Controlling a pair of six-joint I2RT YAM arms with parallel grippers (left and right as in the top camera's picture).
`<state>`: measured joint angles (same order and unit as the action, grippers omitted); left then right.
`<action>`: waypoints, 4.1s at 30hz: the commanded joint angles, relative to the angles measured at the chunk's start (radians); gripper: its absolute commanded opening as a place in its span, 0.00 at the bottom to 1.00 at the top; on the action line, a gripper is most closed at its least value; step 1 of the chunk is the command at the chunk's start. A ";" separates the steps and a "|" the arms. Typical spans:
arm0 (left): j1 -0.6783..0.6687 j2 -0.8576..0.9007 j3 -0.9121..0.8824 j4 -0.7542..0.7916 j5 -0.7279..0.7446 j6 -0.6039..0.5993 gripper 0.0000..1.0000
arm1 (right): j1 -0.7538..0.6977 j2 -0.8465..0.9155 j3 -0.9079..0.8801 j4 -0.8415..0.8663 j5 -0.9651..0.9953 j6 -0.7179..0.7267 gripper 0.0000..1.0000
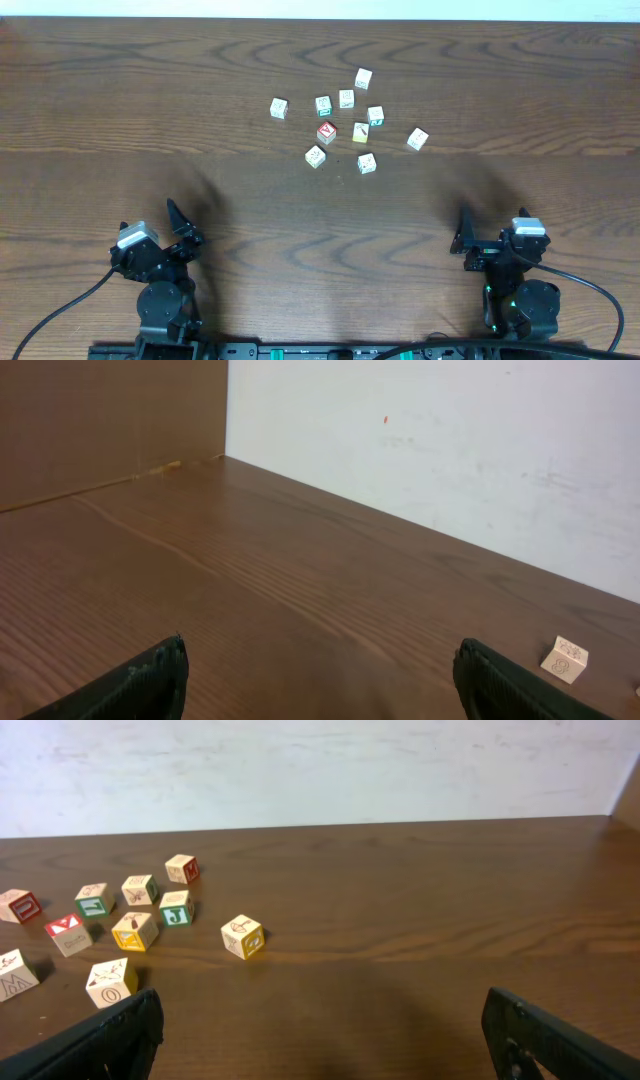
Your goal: Lift 5 blocks
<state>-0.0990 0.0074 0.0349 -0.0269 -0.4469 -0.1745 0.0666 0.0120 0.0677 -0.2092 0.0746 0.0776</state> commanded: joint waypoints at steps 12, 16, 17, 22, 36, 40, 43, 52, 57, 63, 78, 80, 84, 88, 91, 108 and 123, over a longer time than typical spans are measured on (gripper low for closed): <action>0.005 -0.002 -0.031 -0.013 0.000 0.021 0.85 | -0.005 -0.005 -0.004 0.000 -0.005 -0.012 0.99; 0.005 -0.002 -0.031 -0.013 0.000 0.021 0.85 | -0.005 -0.005 -0.004 0.000 -0.005 -0.012 0.99; 0.005 -0.002 -0.031 -0.013 0.000 0.021 0.85 | -0.005 -0.005 -0.004 0.000 -0.005 -0.012 0.99; 0.005 -0.002 -0.031 -0.013 0.001 0.021 0.85 | -0.005 -0.005 -0.004 0.000 -0.005 -0.012 0.99; 0.005 -0.002 -0.031 -0.013 0.001 0.021 0.85 | -0.006 -0.005 -0.004 -0.003 -0.041 -0.012 0.99; 0.005 -0.002 -0.031 -0.013 0.000 0.021 0.85 | -0.006 -0.005 -0.004 -0.001 -0.132 -0.012 0.99; 0.005 -0.002 -0.031 -0.013 0.001 0.021 0.85 | -0.006 -0.005 -0.004 0.000 -0.130 -0.012 0.99; 0.005 -0.002 -0.031 -0.013 0.001 0.021 0.85 | -0.006 -0.004 -0.004 -0.003 -0.166 -0.012 0.99; 0.005 -0.002 -0.031 -0.013 0.001 0.021 0.85 | -0.006 -0.004 0.018 0.000 -0.340 -0.058 0.99; 0.005 -0.002 -0.031 -0.013 0.000 0.021 0.85 | -0.006 -0.004 0.076 -0.043 -0.404 -0.016 0.99; 0.005 -0.002 -0.031 -0.013 0.001 0.021 0.85 | -0.006 -0.004 0.103 -0.098 -0.450 -0.034 0.99; 0.005 -0.002 -0.031 -0.013 0.000 0.021 0.85 | -0.006 -0.003 0.109 -0.101 -0.449 -0.012 0.99; 0.005 -0.002 -0.031 -0.013 0.001 0.021 0.85 | -0.006 0.026 0.131 -0.101 -0.407 0.003 0.99; 0.005 -0.002 -0.031 -0.012 0.001 0.021 0.85 | -0.006 0.153 0.180 -0.089 -0.365 0.003 0.99; 0.005 -0.002 -0.031 -0.009 0.001 0.021 0.85 | -0.006 0.316 0.256 -0.086 -0.352 -0.002 0.99; 0.003 0.101 0.066 -0.033 0.299 0.088 0.85 | 0.109 1.283 1.173 -0.477 -0.274 -0.117 0.99; 0.003 0.883 0.703 -0.330 0.673 0.069 0.85 | 0.127 1.466 1.334 -0.532 -0.302 -0.063 0.99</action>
<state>-0.0990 0.7856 0.6434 -0.3496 0.0429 -0.1070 0.1925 1.4704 1.3819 -0.7422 -0.2855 -0.0242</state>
